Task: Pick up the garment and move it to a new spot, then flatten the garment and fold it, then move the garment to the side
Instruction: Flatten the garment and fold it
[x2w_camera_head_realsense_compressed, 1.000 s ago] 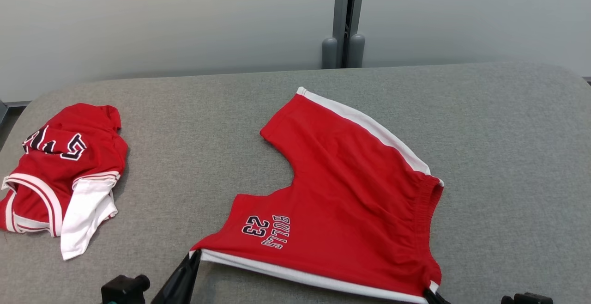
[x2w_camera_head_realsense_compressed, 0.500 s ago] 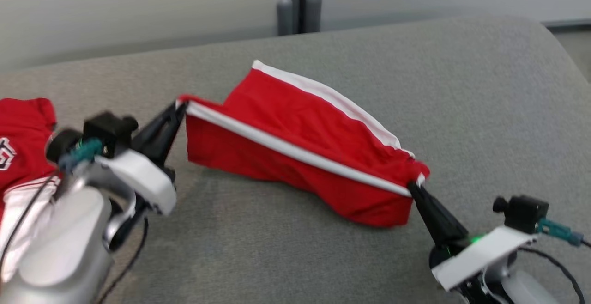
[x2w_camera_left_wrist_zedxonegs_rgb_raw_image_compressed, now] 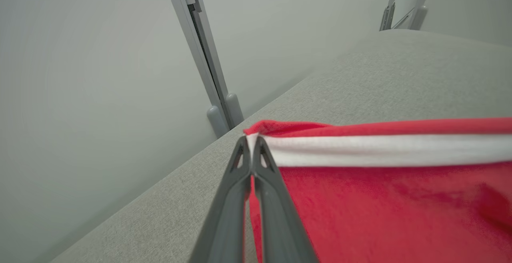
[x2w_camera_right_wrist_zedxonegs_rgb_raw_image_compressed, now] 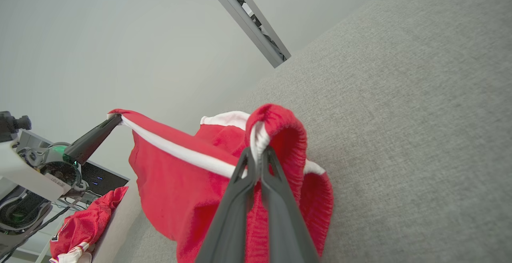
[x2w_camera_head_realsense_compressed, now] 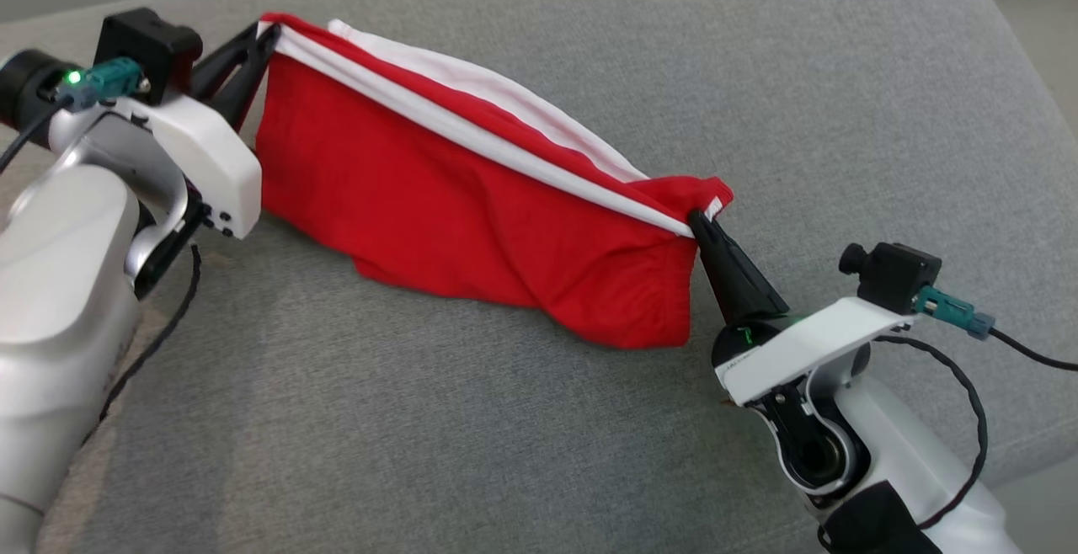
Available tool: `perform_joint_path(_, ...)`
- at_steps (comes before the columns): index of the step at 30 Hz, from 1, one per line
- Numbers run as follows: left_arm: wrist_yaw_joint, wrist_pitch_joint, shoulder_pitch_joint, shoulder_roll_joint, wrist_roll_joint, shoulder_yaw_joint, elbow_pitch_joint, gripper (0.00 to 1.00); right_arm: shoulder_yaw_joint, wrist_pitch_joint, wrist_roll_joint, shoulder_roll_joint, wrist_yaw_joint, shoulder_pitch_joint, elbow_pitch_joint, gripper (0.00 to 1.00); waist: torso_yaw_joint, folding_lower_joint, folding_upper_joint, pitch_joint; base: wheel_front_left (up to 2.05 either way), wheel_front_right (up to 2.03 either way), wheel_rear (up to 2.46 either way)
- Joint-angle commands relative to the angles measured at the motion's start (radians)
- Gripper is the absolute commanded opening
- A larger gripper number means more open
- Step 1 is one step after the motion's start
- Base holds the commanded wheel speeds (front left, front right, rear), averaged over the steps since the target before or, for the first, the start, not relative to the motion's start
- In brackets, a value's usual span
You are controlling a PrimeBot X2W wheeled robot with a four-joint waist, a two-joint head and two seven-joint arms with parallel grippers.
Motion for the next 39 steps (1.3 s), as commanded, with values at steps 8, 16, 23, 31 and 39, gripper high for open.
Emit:
perform_joint_path(8, 0.001, -0.061, -0.153, 0.004, -0.032, -0.115, 0.138, 0.00, 0.036, -0.042, 0.023, 0.018, 0.000, -0.074, 0.054, 0.00, -0.044, 0.0000, 0.0000, 0.069, 0.00, 0.00, 0.00)
perform_joint_path(16, 0.001, -0.136, -0.214, -0.015, -0.083, -0.211, 0.266, 0.38, 0.067, -0.062, 0.042, 0.022, 0.000, -0.111, 0.084, 1.00, -0.056, 0.0000, 0.0000, 0.083, 0.00, 0.00, 0.00)
perform_joint_path(23, 0.001, -0.205, -0.201, -0.041, -0.142, -0.252, 0.329, 1.00, 0.082, -0.070, -0.011, -0.029, 0.000, -0.072, 0.047, 1.00, -0.042, 0.0000, 0.0000, 0.035, 0.00, 0.00, 0.00)
perform_joint_path(31, 0.002, -0.220, -0.107, -0.012, -0.196, -0.152, 0.258, 1.00, -0.100, -0.070, -0.224, -0.049, 0.000, 0.078, -0.089, 1.00, -0.015, 0.0000, 0.0000, -0.069, 0.00, 0.00, 0.00)
perform_joint_path(39, 0.010, -0.221, 0.066, 0.025, -0.142, -0.025, 0.147, 1.00, -0.216, -0.070, -0.396, -0.002, 0.000, 0.277, -0.224, 1.00, 0.007, 0.0000, 0.0000, -0.152, 0.00, 0.00, 0.00)
